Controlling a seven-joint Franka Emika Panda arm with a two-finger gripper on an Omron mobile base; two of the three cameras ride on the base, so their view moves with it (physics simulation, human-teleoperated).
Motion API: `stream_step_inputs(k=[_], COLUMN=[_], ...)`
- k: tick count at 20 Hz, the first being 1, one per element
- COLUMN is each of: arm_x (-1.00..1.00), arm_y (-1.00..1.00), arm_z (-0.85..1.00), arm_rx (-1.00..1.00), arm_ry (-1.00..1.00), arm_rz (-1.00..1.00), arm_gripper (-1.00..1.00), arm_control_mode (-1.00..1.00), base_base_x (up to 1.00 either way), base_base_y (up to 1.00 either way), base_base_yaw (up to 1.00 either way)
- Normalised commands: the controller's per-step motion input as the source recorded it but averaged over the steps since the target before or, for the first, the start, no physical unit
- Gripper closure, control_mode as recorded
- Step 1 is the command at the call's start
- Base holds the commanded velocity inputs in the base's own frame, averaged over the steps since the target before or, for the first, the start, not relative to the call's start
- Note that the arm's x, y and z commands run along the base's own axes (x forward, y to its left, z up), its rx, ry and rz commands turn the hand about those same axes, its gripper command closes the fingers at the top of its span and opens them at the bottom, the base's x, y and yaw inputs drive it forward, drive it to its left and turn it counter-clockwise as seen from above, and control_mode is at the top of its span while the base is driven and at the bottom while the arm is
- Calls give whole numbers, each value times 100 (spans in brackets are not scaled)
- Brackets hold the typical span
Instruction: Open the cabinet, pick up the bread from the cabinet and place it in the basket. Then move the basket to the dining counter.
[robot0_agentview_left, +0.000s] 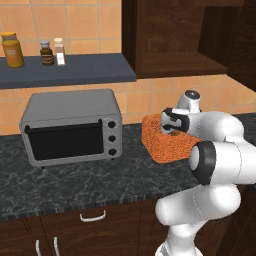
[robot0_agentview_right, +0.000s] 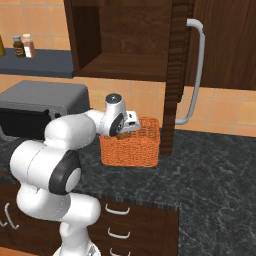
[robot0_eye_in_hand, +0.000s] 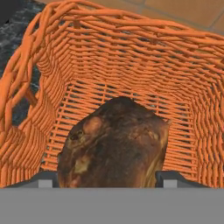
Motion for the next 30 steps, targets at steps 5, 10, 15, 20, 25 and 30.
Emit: stream_step_inputs(k=[5, 10, 15, 20, 25, 30], arm_x=[35, 54, 10, -7, -37, -30], arm_y=[0, 0, -2, -4, -7, 0], arm_z=[-32, -45, -7, 15, 34, 27], arm_rx=[0, 0, 0, 0, 0, 6], arm_ry=[8, 0, 1, -5, -22, -7], arm_rz=[0, 0, 0, -5, -42, -46], arm_gripper=[-100, -100, -100, -100, -100, -100], arm_control_mode=[-100, -100, -100, -100, -100, -100], base_base_x=[0, 0, 0, 0, 0, 0], base_base_y=[0, 0, 0, 0, 0, 0], base_base_yaw=[0, 0, 0, 0, 0, 0])
